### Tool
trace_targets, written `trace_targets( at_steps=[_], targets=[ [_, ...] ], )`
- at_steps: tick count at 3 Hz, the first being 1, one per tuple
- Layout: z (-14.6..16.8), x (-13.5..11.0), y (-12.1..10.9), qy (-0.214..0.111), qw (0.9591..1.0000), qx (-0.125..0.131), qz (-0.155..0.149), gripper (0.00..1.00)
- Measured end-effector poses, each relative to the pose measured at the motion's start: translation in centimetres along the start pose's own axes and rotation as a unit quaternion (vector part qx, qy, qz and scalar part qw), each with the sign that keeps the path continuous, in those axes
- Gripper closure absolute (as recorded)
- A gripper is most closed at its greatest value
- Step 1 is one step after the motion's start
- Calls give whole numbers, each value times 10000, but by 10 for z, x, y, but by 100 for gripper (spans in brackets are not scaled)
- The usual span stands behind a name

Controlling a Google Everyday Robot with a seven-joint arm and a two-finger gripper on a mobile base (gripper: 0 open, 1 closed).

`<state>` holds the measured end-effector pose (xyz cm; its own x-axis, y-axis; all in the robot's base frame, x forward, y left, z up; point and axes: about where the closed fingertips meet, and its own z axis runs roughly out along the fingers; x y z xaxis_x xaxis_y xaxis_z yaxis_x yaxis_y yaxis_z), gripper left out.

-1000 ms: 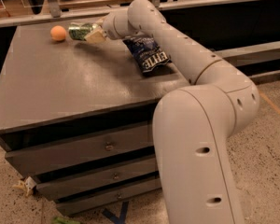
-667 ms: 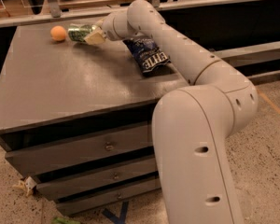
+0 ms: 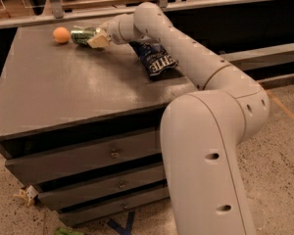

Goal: Move green can near orange

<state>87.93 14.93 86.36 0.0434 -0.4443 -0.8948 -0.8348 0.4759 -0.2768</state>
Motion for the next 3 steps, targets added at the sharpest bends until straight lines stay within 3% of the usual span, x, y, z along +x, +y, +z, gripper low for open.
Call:
trace_targets(
  at_steps=[2,3],
  targets=[
    [1,1,1,-12,10000,-27,60,13],
    [2,1,2,-7,10000,-53,70,0]
  ],
)
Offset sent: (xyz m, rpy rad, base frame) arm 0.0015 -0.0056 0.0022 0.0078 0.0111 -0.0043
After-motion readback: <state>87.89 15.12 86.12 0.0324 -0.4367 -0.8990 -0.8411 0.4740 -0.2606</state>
